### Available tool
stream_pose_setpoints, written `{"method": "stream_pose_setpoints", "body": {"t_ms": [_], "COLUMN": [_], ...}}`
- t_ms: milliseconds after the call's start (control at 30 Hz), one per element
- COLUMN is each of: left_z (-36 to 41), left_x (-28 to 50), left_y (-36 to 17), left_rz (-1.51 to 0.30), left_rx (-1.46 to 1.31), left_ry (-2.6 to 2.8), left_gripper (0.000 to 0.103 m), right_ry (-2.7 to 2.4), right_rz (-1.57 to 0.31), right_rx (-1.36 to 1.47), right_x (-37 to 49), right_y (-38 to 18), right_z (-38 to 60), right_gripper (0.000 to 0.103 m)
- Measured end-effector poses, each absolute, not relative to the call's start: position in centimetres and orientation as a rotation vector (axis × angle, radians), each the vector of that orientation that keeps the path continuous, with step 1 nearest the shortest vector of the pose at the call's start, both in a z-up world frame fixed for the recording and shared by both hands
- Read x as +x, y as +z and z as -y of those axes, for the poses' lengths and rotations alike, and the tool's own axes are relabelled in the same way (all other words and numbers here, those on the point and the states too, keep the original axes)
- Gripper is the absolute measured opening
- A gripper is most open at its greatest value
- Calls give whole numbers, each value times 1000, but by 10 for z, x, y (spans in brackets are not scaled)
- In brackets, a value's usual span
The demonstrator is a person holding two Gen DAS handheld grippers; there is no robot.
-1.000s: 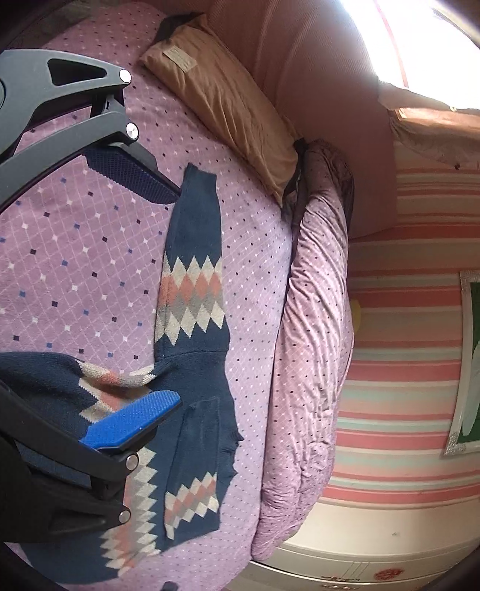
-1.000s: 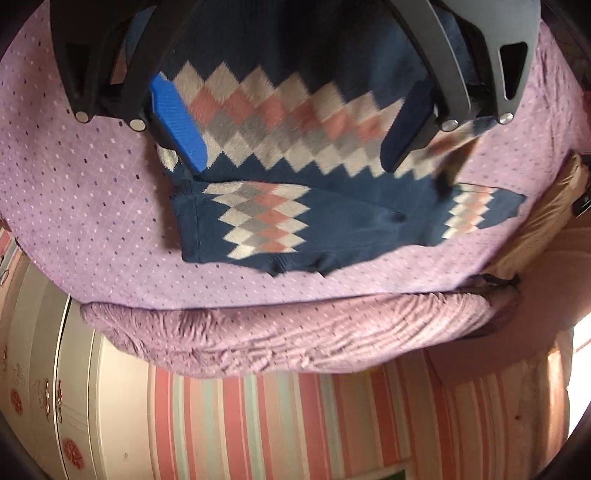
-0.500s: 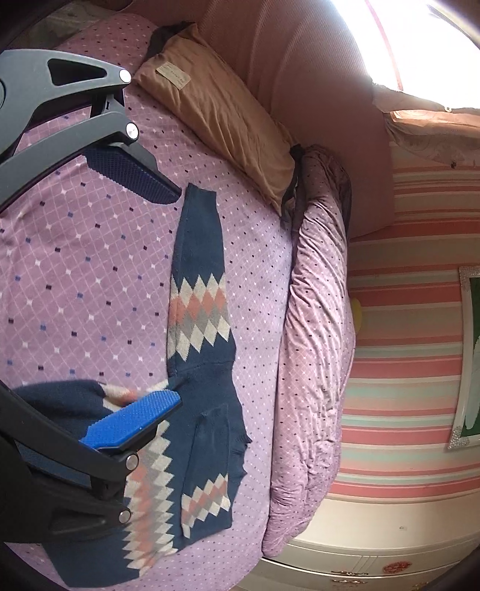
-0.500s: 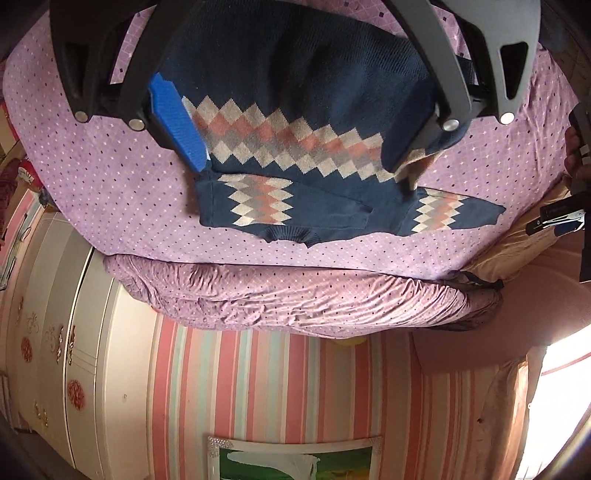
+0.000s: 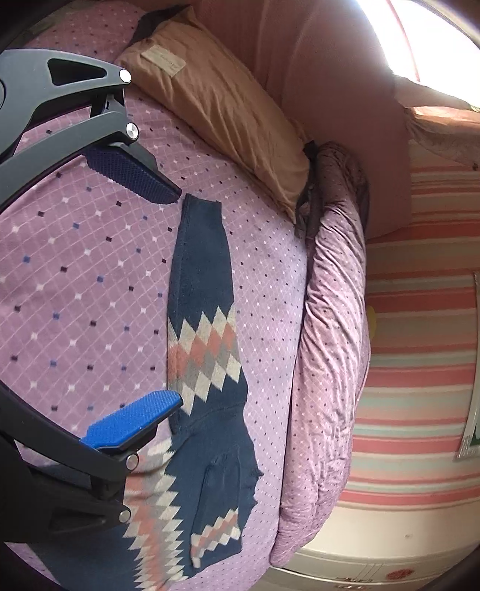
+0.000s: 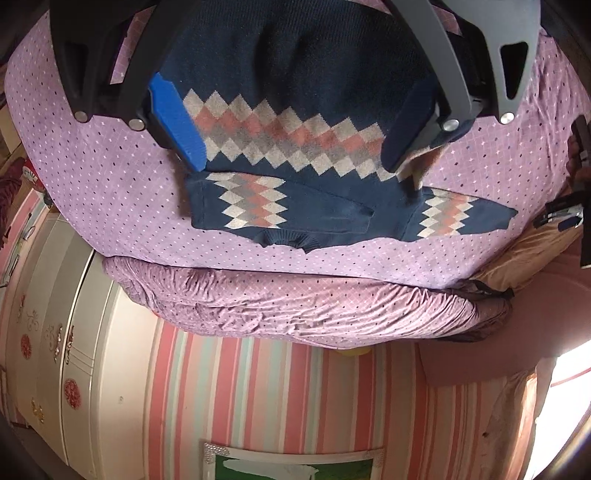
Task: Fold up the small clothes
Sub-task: 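Withdraw the right gripper while moving the left gripper toward the other sleeve cuff, then grasp the other sleeve cuff with the left gripper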
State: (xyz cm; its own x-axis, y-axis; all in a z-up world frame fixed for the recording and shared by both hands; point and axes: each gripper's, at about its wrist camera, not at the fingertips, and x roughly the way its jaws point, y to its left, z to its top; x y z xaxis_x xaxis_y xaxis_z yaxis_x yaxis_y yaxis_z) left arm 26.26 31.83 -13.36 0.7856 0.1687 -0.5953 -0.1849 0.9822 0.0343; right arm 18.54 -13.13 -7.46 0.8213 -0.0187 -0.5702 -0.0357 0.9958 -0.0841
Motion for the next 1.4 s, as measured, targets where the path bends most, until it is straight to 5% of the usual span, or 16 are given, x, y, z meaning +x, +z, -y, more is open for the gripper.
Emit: {"method": "stream_pose_setpoints", "body": {"t_ms": [667,1300,1400], "left_z": [-439,-491,-485], "left_x": [383,437,440], "left_y": [-268,-303,-300], "left_rz": [-769,-919,-905], "left_rx": [-205,-342,-328], "left_ry": [386,415,384], "left_gripper": [93,95,69], "right_ry": [21,37,31], "right_rz": [-681,-742,-747], "right_rx": [-276,-296,-290], "right_x": [248,263,263], "right_y": [-116,-127,-126], "right_z": [72,59,64], "right_gripper": [96,96,96]}}
